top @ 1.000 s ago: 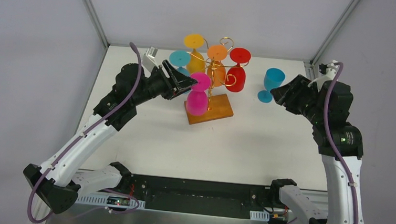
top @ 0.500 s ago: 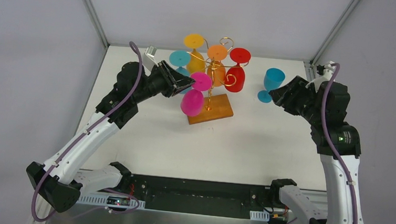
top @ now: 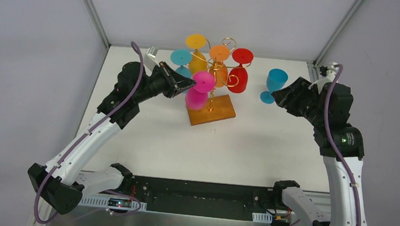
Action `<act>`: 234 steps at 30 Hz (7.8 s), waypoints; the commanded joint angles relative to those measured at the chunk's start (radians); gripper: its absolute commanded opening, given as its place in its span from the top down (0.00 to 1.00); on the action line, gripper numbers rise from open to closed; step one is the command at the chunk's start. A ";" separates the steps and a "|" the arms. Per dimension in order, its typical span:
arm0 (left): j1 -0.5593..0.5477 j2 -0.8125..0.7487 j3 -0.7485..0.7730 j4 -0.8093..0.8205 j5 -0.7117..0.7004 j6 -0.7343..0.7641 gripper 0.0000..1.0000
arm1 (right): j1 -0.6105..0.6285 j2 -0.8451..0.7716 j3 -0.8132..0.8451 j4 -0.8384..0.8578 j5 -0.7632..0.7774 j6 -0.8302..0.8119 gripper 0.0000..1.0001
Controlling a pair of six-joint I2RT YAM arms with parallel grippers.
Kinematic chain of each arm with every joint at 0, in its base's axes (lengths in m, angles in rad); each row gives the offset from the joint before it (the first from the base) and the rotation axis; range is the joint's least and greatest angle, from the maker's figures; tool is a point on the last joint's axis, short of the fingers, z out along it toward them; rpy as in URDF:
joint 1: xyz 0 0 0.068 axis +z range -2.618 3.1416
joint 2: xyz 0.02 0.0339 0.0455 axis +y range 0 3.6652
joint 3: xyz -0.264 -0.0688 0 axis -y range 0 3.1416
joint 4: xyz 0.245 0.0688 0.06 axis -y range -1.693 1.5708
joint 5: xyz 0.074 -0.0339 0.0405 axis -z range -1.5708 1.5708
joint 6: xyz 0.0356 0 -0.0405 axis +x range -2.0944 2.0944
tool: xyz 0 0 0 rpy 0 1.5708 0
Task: Take the wine glass off the wine glass rack
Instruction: Pick up the wine glass from the wine rack, then place the wine glass at the center of the board.
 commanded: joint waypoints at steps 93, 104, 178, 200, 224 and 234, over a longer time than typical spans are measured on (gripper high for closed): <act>0.004 -0.207 -0.031 -0.065 0.320 0.104 1.00 | 0.014 -0.144 -0.261 0.356 -0.622 0.408 0.41; 0.003 -0.272 -0.100 -0.080 0.427 0.300 1.00 | 0.093 -0.236 -0.350 0.395 -0.588 0.574 0.42; -0.042 -0.606 -0.315 -0.284 0.528 1.006 1.00 | 0.992 0.327 -0.475 1.122 -0.057 1.049 0.76; -0.041 -0.664 -0.343 -0.298 0.438 0.905 0.34 | 0.987 0.199 -0.556 1.058 -0.049 0.948 1.00; -0.041 -0.689 -0.348 -0.275 0.265 0.486 0.01 | 0.976 -0.037 -0.463 0.386 -0.051 0.125 1.00; -0.042 -0.703 -0.382 -0.274 0.154 0.292 0.01 | 0.977 -0.107 -0.463 0.315 -0.070 -0.233 1.00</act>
